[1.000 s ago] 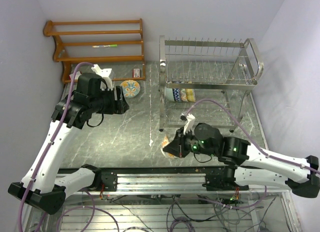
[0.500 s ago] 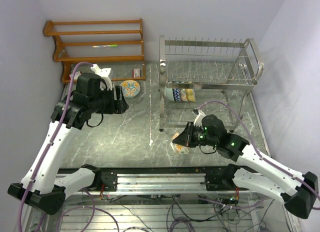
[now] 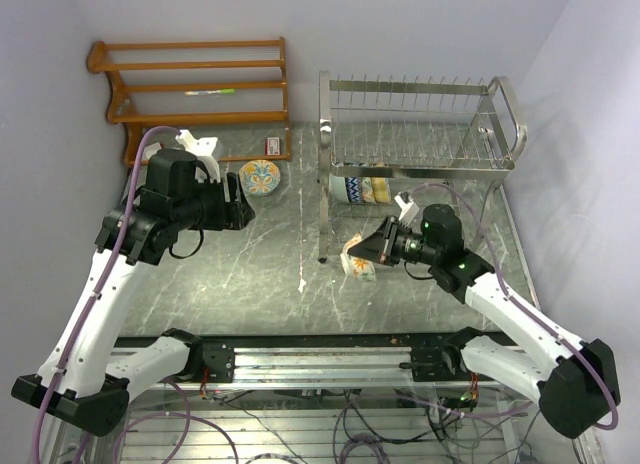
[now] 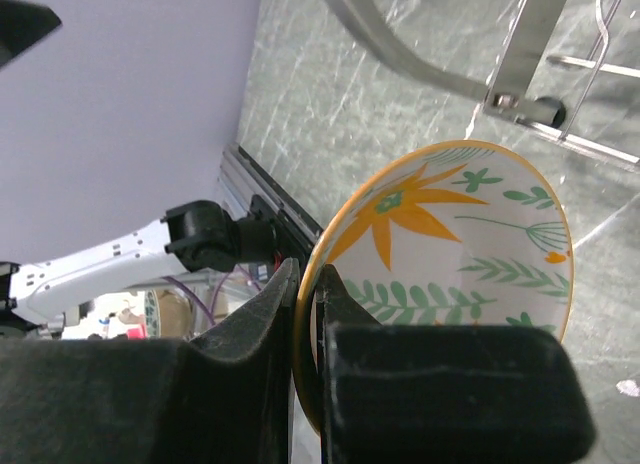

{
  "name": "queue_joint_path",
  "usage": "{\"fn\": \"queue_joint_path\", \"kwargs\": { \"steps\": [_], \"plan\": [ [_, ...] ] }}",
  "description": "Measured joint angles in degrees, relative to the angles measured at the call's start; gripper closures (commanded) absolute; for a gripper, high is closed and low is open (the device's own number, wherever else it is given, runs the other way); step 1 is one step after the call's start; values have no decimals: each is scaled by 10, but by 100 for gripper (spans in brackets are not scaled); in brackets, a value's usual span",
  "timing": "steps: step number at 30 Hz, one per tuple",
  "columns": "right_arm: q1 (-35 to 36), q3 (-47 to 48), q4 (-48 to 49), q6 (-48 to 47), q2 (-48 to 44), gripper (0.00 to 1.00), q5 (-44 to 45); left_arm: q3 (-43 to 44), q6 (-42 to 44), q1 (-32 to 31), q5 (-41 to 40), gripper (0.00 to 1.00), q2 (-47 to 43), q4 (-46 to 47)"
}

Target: Load the bowls into the dish rack

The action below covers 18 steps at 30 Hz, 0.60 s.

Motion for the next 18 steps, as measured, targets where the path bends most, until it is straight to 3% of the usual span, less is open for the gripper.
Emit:
{"fn": "queue_joint_path", "kwargs": {
  "steps": [10, 18],
  "plan": [
    [-140, 0, 139, 39, 70, 100, -89, 0, -5, 0, -4, 25, 1, -1],
    [-184, 8, 240, 77, 149, 100, -145, 2, -5, 0, -10, 25, 7, 0]
  ]
}}
